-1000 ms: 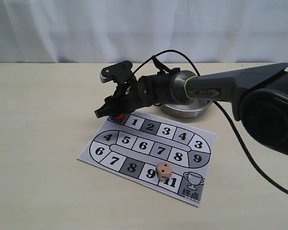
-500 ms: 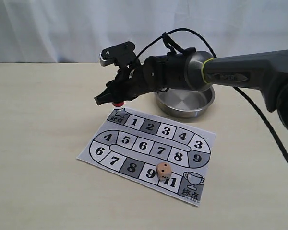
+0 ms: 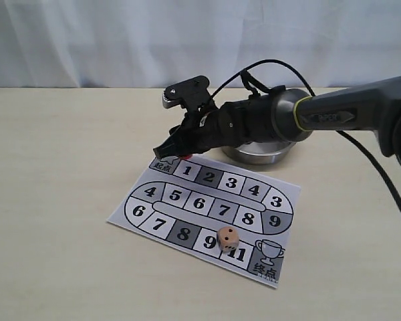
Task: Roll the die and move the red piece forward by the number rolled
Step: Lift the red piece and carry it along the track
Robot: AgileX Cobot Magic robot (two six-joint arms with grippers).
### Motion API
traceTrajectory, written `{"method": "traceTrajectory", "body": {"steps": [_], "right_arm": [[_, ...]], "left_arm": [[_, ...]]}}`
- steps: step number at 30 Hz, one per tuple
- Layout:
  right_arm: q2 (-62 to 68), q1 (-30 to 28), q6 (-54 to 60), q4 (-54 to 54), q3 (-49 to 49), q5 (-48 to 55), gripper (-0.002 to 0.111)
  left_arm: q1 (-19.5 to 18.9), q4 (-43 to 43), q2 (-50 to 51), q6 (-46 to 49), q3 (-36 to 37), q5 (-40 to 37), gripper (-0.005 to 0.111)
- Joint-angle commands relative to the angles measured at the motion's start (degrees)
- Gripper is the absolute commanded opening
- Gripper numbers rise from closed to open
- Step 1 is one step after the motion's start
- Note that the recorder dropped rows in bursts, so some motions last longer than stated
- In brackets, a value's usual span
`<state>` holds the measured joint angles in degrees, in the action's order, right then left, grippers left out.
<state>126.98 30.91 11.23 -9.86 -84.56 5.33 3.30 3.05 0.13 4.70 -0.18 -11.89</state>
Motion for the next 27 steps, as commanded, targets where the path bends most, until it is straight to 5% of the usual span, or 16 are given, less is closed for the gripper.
{"method": "traceTrajectory", "body": {"steps": [1,27], "right_arm": [[1.17,-0.12,-0.47,0.33,0.25,0.02,0.004],[-3.60,-0.12,-0.47,0.33,0.25,8.25,0.004]], "left_arm": [[0.09,0.10,-0.13,-0.21,0.18,0.66,0.000],[0.09,0.10,-0.13,-0.21,0.18,0.66,0.000]]}}
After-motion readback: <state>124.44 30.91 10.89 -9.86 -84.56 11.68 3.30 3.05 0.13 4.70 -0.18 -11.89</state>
